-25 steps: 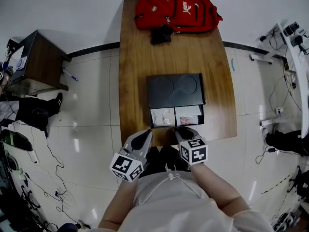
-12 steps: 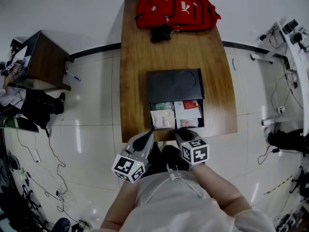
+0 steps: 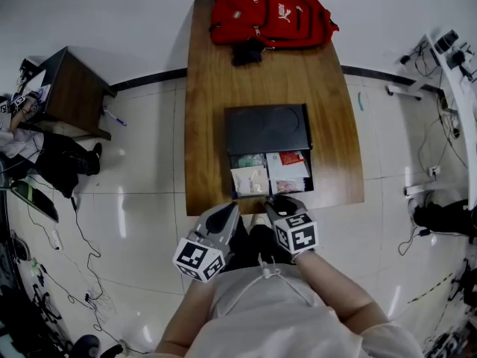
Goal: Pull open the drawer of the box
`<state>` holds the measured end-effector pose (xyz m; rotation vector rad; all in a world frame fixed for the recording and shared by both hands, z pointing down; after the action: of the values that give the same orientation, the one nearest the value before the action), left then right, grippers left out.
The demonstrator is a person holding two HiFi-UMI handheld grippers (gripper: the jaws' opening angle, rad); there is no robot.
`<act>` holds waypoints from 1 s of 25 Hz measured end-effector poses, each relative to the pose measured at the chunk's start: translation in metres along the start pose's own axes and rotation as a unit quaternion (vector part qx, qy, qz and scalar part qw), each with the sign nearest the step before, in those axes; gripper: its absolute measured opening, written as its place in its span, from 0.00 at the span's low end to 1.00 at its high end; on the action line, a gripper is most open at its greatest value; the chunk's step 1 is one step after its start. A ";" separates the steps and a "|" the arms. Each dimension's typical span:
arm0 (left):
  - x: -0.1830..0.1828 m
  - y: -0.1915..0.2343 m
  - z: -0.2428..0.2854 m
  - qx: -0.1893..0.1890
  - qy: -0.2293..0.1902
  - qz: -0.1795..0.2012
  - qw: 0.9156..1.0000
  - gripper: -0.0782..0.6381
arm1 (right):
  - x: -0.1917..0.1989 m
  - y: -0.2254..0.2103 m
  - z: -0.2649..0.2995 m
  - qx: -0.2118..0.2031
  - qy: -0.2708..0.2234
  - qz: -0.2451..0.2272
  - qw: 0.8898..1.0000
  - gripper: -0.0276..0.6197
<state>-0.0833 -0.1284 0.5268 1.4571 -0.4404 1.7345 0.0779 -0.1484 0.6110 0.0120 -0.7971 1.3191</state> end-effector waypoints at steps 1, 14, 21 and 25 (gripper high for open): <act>-0.001 -0.001 -0.001 -0.003 -0.002 0.001 1.000 0.12 | 0.000 0.002 -0.001 -0.002 0.001 -0.004 1.000 0.26; -0.038 -0.016 -0.025 -0.016 -0.041 0.036 0.998 0.12 | -0.047 0.036 -0.085 -0.003 -0.173 -0.079 0.982 0.05; -0.051 -0.043 -0.061 -0.005 -0.071 0.058 0.996 0.12 | -0.030 0.060 -0.128 -0.032 -0.239 -0.105 0.965 0.05; -0.047 -0.073 -0.100 0.003 -0.081 0.055 0.995 0.12 | 0.003 0.079 -0.157 -0.046 -0.246 -0.105 0.962 0.05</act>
<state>-0.0927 -0.0301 0.4387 1.6112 -0.6115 1.7110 0.0899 -0.0540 0.4630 0.3543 -1.2420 1.0854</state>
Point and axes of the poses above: the fingertips, and each gripper's own axes: z forward along the fingers, y to its left, x out of its underside, the point moved 6 cm from there along -z, backward along the fingers, and after that the axes turned 11 degrees about z, right-handed, at the moved point
